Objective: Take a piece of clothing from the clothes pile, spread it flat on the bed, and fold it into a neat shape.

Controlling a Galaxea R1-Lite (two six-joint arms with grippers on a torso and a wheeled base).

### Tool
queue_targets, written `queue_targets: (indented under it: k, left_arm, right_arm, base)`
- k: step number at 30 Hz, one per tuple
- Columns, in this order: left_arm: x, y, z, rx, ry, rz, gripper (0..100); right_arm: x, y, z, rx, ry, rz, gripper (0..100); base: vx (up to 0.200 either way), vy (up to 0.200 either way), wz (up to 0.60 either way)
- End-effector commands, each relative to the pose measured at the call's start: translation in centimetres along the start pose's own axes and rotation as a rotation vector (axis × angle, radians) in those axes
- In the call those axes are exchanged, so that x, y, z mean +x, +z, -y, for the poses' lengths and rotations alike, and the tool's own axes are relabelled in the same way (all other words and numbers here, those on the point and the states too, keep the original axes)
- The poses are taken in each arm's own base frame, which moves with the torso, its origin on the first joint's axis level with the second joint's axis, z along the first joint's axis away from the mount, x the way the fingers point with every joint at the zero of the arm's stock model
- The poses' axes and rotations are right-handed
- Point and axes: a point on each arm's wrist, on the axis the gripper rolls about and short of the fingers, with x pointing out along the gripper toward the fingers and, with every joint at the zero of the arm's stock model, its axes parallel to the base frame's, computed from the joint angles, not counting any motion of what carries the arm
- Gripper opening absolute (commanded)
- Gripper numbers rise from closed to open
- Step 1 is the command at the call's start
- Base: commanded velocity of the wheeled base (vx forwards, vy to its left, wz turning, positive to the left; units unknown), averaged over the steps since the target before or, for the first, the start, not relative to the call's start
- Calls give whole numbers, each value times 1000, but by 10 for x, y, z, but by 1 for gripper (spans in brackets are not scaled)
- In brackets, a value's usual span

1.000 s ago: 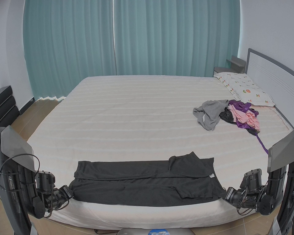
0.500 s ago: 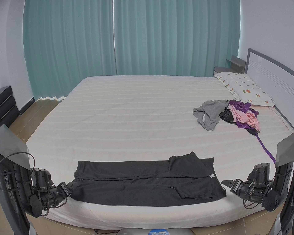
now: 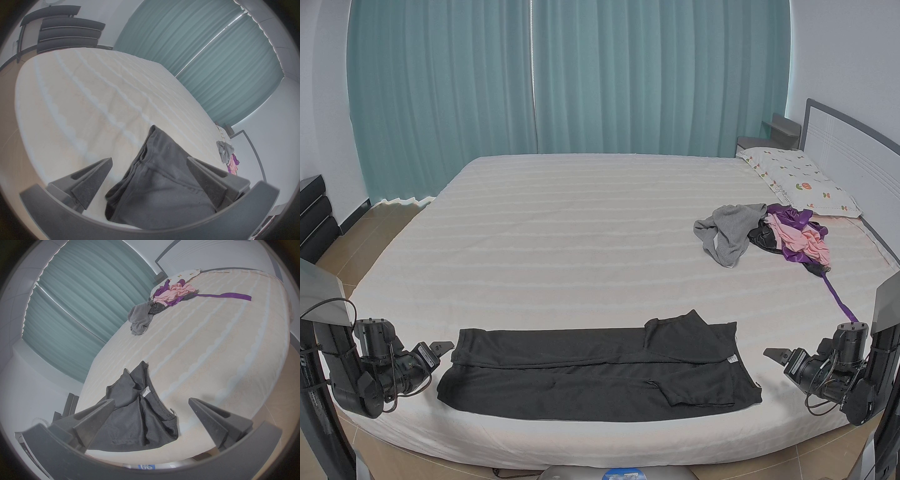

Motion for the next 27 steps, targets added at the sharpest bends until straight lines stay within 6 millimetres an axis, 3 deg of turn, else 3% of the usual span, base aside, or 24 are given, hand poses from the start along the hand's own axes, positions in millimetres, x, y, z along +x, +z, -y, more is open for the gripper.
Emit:
queue_targets:
  k: [1, 8, 12, 17, 27]
  left_arm:
    - [27, 27, 18, 15, -67, 5, 100]
    - [68, 57, 35, 7, -93, -71, 100]
    - [89, 55, 35, 13, -96, -89, 100]
    - [97, 45, 32, 16, -94, -128, 100]
    - [117, 42, 38, 42, -110, -123, 100]
  right_arm:
    - [0, 8, 8, 42, 25, -3, 100]
    - [3, 12, 13, 93, 71, -37, 100]
    - [6, 11, 15, 98, 70, -51, 100]
    - [11, 10, 17, 104, 62, -60, 100]
    - [19, 5, 19, 102, 61, -74, 100]
  base:
    - [0, 0, 0]
    - [0, 0, 0]
    - [0, 0, 0]
    - [0, 0, 0]
    - [0, 0, 0]
